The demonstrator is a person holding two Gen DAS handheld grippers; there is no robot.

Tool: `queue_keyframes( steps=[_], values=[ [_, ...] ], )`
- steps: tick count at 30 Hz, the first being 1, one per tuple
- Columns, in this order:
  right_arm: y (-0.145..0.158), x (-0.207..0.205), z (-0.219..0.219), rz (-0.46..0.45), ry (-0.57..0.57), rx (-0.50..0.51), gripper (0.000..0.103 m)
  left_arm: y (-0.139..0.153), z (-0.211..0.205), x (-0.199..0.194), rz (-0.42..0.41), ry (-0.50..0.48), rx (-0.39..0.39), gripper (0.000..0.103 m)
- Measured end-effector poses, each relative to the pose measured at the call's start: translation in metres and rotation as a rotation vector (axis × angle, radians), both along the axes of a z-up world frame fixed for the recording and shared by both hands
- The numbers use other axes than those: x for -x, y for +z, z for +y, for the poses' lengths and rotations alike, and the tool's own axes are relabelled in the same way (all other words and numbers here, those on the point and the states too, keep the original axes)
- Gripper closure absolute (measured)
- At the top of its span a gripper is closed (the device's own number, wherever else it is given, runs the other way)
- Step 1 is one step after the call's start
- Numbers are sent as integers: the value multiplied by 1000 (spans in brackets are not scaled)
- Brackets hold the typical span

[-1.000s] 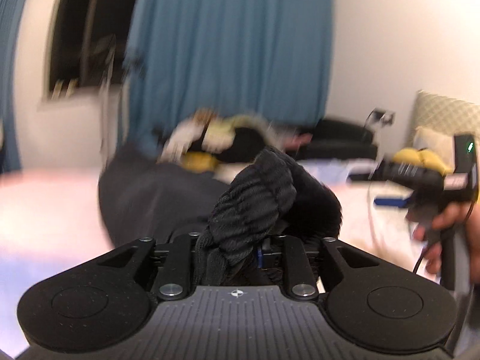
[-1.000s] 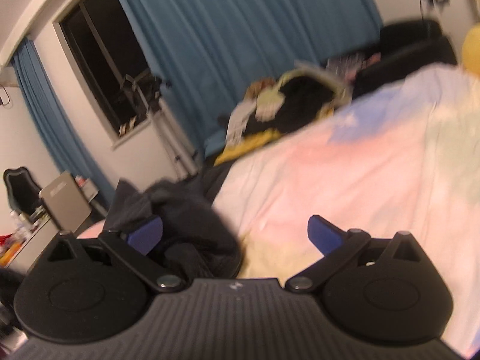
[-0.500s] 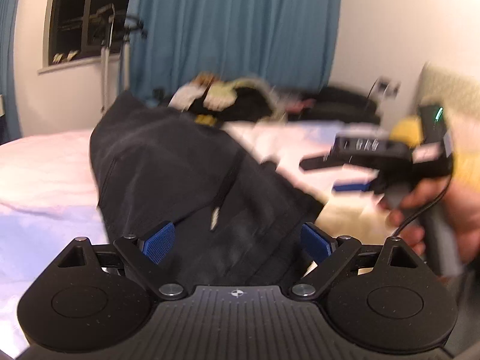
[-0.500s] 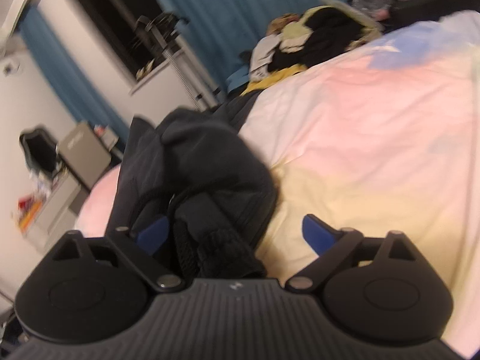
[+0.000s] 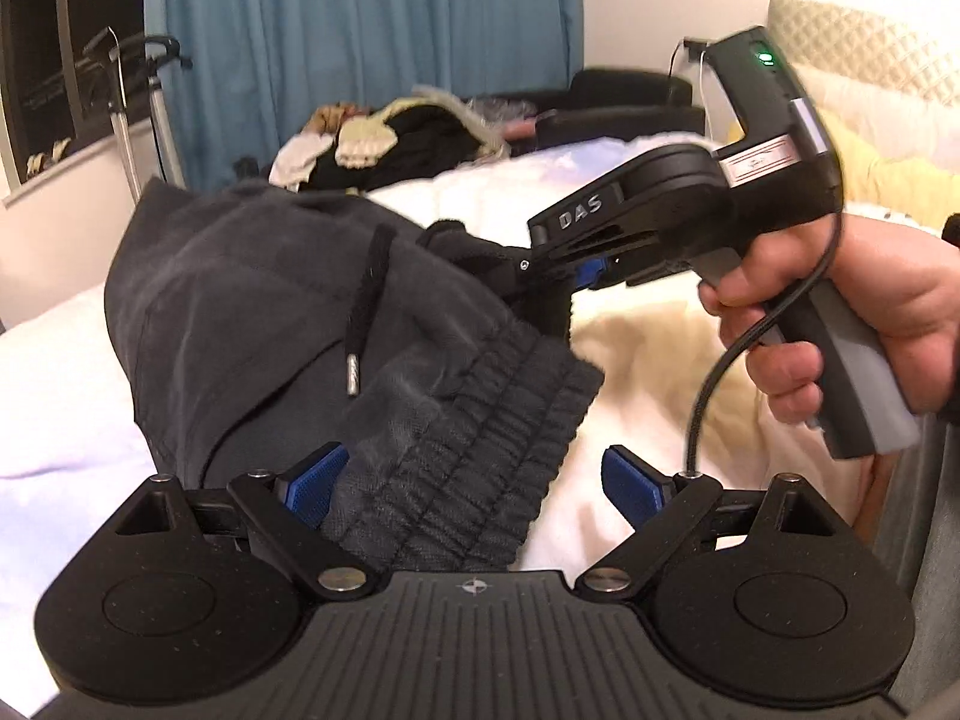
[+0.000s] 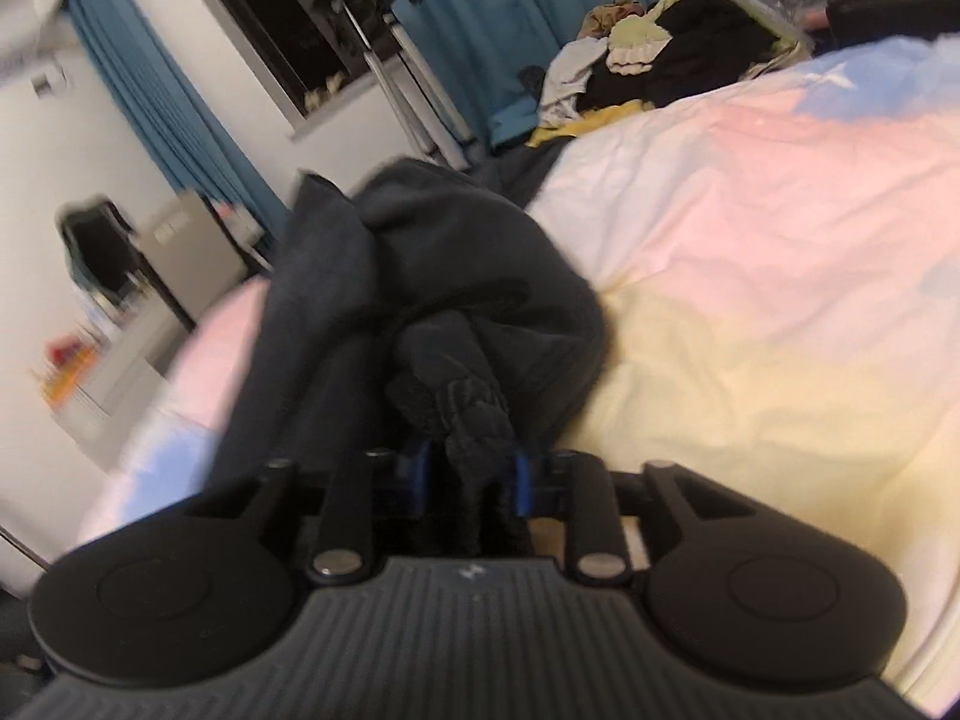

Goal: Fold clothes

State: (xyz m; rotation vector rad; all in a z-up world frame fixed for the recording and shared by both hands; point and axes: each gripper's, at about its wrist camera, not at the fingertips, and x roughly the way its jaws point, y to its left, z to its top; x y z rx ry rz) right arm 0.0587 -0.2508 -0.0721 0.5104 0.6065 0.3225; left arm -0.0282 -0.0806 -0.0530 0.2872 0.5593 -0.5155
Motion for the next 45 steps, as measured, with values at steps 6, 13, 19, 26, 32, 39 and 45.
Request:
queue_keyframes(
  steps=[6,13,19,26,32,39,45],
  values=[
    [19,23,12,-57,156,-89,83,5,0,2,-22,-23,60,10],
    [20,23,21,-13,253,-99,83,-8,-26,-11,14,13,-38,10],
    [19,24,13,18,282,-221,83,-21,-44,-36,-71,153,-10,13],
    [12,14,-11,-39,223,-344,76,-12,-33,-45,-95,211,82,63],
    [20,24,-45,-209,137,-514,69,43,14,-27,-200,267,267,76],
    [19,27,-53,-199,41,-477,66,136,114,16,-398,286,407,78],
    [25,33,-30,-185,74,-396,66,184,224,14,-345,442,570,79]
  ],
)
